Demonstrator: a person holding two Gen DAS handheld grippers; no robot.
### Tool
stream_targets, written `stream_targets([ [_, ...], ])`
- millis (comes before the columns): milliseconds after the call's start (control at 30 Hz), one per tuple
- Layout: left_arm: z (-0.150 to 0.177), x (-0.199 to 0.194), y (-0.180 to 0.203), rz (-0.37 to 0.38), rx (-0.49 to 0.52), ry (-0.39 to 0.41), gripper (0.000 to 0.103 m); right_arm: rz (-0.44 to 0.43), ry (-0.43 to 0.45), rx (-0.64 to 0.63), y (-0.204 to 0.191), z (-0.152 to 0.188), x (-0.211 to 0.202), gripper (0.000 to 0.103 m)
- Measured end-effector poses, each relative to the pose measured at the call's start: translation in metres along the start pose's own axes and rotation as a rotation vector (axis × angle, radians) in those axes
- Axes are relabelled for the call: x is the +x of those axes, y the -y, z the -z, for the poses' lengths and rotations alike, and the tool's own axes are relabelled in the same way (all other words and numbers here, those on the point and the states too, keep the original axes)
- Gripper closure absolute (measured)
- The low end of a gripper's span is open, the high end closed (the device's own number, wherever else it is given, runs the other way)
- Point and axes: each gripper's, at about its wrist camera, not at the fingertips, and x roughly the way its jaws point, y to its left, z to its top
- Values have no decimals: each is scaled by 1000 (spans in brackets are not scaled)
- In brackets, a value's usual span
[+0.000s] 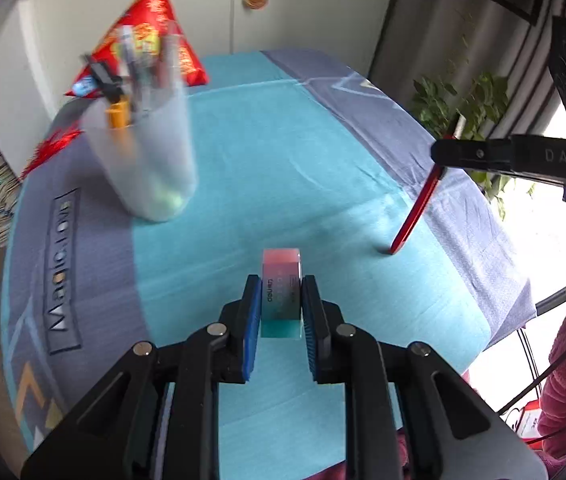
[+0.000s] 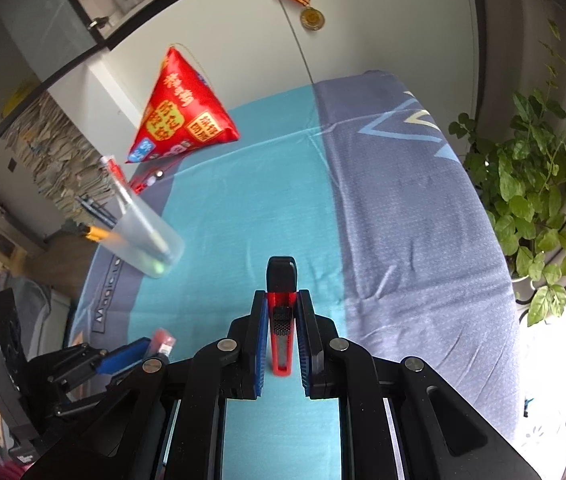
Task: Organize stationery
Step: 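Grasp the pink-green eraser with the left gripper while the right lifts the red knife, then lower the eraser into the cup with the left gripper while the right drops the knife in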
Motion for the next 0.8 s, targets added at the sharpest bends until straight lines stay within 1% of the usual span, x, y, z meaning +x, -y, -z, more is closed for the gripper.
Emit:
stream_targets([
  [100, 0, -18, -15, -50, -18, 52, 85, 1, 9, -19, -12, 1, -4, 89],
  [267, -6, -47, -41, -90, -63, 125, 85, -9, 45, -35, -30, -2, -13, 89],
  [433, -20, -66, -62, -139, -84, 187, 85, -53, 103, -89, -61, -16, -27, 89],
  [500, -27, -72, -69, -159, -87, 210, 85, -76, 139, -120, -79, -24, -35, 89],
  [633, -46, -80, -84, -176, -109, 271, 85, -91, 207, -184, -110, -39, -43, 89],
  [700, -55, -79, -91, -174, -135, 307, 85, -98, 223, -201, -121, -46, -41, 89],
  [800, -70, -74, -105, -146, -192, 350, 85, -115, 227, -220, -137, -56, -34, 89],
])
